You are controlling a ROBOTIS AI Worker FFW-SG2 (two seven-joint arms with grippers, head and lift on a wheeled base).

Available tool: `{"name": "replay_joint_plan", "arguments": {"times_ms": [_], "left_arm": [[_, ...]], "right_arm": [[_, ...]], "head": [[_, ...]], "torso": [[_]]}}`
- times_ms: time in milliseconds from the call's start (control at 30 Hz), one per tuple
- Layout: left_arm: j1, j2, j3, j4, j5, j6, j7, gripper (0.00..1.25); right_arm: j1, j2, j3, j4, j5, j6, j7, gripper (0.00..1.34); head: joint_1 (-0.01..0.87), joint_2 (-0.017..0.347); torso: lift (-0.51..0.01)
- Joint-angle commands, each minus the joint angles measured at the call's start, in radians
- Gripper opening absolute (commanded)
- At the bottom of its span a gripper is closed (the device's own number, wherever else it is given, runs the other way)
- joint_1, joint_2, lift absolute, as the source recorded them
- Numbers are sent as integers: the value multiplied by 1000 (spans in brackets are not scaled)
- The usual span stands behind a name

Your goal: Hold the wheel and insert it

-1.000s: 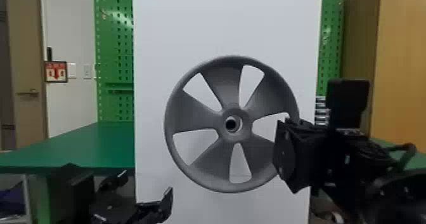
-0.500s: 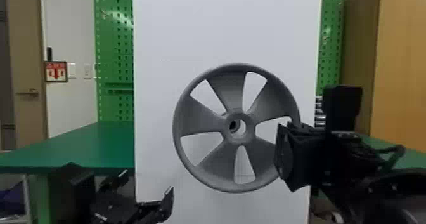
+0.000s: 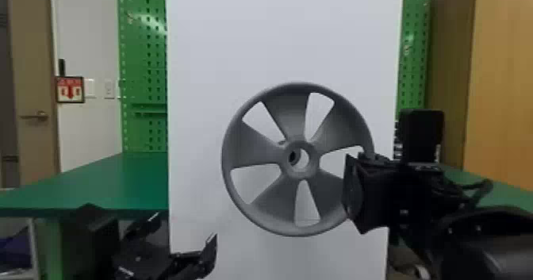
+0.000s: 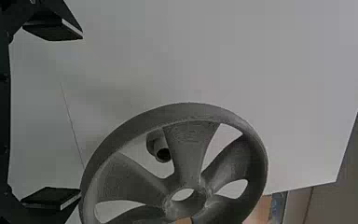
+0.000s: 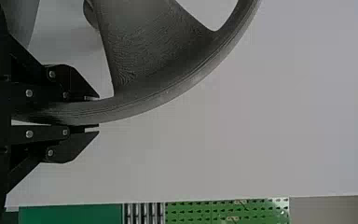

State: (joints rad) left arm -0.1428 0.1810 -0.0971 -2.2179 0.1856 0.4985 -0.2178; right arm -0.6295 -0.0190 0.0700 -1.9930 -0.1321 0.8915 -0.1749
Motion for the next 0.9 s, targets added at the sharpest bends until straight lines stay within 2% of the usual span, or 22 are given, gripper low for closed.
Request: {"name": "replay_joint_plan", "arguments": {"times_ms": [0,400,867], "left_arm": [[0,0,-1,1,1,0,0,1147],[0,0,-1,1,1,0,0,1147],[0,0,-1,1,1,0,0,1147]], "right_arm": [[-18,-4,2,34,0,-11,0,172],[-39,-7,5,97,0,-45,2,172],[-96,-9,5,214,28,-112,34,172]], "head": [[97,15],[97,15],[97,15]], "torso": [[-442],[-442],[-442]]}}
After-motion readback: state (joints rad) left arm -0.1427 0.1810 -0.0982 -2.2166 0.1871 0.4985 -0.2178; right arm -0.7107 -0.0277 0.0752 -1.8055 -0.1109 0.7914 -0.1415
